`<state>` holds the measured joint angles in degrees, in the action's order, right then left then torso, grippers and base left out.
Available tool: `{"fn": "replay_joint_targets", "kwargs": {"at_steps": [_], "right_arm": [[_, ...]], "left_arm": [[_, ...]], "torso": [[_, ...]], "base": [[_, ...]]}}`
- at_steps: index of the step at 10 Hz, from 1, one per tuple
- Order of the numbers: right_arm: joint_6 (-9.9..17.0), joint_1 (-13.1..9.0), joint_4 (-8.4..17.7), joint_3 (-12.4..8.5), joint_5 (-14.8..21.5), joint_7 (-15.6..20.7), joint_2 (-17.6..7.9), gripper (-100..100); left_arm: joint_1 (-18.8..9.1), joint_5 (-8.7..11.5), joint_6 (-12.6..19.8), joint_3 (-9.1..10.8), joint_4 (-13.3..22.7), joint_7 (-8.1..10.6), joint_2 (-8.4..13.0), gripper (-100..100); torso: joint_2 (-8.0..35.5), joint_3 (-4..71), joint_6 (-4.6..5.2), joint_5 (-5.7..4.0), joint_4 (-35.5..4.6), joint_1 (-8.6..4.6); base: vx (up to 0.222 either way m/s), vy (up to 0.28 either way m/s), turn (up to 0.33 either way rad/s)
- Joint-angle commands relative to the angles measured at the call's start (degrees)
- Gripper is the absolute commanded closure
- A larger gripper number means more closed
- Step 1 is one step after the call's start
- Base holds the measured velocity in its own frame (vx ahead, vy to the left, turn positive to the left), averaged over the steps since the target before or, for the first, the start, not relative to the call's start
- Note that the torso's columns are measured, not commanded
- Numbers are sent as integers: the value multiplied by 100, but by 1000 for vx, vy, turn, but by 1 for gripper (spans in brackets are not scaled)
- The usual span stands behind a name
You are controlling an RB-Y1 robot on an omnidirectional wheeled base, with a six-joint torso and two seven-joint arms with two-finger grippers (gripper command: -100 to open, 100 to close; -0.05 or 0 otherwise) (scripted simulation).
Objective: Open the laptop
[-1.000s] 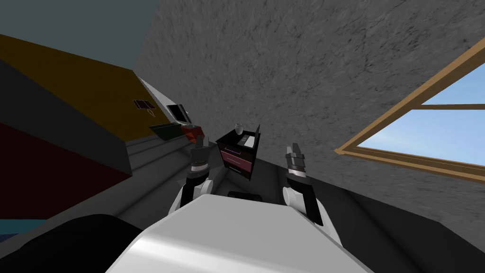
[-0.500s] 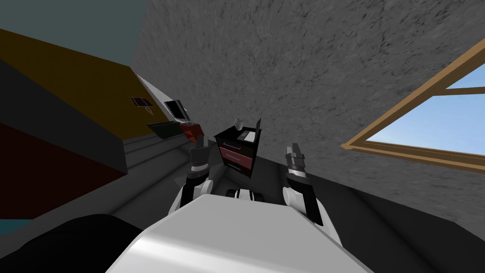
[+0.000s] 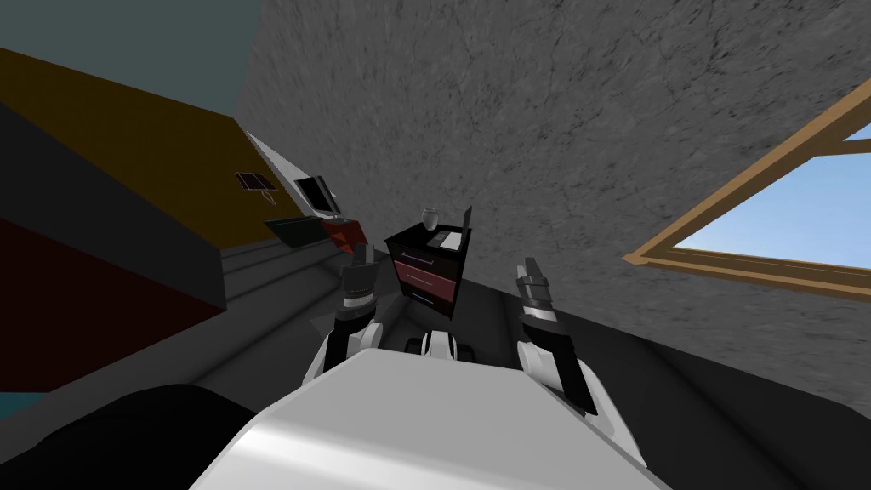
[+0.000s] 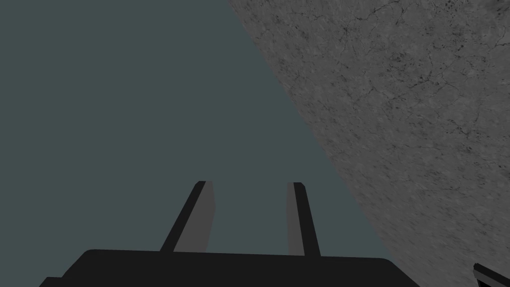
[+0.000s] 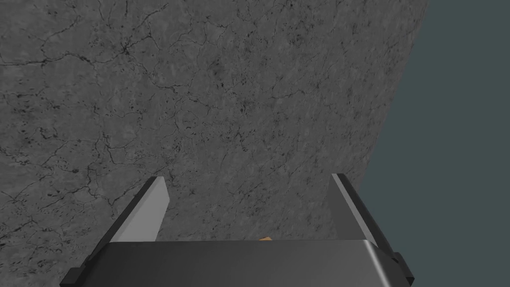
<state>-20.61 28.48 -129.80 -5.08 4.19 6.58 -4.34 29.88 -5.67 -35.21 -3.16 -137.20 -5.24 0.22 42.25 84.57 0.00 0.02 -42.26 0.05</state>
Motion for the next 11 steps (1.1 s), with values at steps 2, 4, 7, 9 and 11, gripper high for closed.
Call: {"fn": "replay_joint_targets", "kwargs": {"at_steps": [2,4,7,9,11], "right_arm": [[189,238,-35,-329,124,56,-497,-100],[324,418,-84,-566,213,94,-750,-100],[555,732,-181,-975,368,161,-1108,-100],[724,964,-256,-1276,481,210,-1346,-100],[904,1208,-334,-1594,601,261,-1593,-100]], "left_arm": [[0,0,0,0,0,0,0,0],[0,0,0,0,0,0,0,0],[0,0,0,0,0,0,0,0],[0,0,0,0,0,0,0,0],[1,0,0,0,0,0,0,0]], "torso": [[-2,3,0,-1,-1,-2],[1,1,0,-1,-2,-3],[4,-1,0,0,-3,-1],[3,0,0,-2,-2,-5],[2,1,0,-1,-2,-2]], "base": [[47,62,22],[61,76,27],[68,93,27],[78,101,36],[74,108,32]]}}
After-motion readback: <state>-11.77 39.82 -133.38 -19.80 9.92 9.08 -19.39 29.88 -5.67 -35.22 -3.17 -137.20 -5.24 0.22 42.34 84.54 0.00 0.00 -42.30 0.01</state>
